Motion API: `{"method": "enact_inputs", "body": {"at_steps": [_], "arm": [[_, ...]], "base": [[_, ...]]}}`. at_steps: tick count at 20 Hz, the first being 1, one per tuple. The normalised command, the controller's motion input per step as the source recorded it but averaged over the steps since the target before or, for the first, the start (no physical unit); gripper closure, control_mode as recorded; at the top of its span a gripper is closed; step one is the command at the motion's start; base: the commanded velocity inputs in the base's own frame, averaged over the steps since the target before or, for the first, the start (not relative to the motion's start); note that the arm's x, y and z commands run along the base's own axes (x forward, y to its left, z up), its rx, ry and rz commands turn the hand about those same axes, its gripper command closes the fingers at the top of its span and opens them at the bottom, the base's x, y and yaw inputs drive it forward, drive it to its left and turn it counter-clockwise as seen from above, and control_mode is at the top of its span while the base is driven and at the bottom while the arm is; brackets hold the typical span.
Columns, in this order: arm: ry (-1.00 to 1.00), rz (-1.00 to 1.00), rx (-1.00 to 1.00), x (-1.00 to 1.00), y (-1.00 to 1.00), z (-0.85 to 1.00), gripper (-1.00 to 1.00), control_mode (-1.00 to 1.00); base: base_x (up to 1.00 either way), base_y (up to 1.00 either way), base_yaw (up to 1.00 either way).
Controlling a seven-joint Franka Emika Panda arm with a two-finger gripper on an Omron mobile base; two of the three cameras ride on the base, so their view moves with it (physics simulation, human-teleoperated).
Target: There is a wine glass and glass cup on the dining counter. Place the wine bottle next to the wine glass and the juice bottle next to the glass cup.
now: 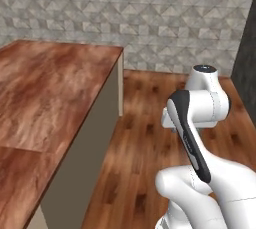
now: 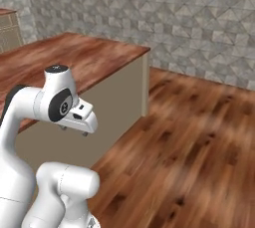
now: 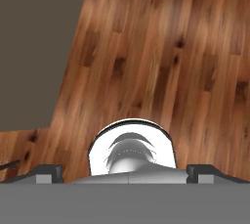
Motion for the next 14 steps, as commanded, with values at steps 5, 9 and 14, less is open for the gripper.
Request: {"method": "enact_inputs", "body": {"at_steps": [5, 9, 14], "arm": [[0.0, 0.0, 0.0, 0.0, 0.0, 0.0, -1.0, 1.0], [0.0, 0.0, 0.0, 0.0, 0.0, 0.0, -1.0, 1.0], [0.0, 0.0, 0.0, 0.0, 0.0, 0.0, -1.0, 1.0]], "base": [[0.94, -0.13, 0.0], [0.94, -0.13, 0.0], [0.94, -0.11, 0.0]]}}
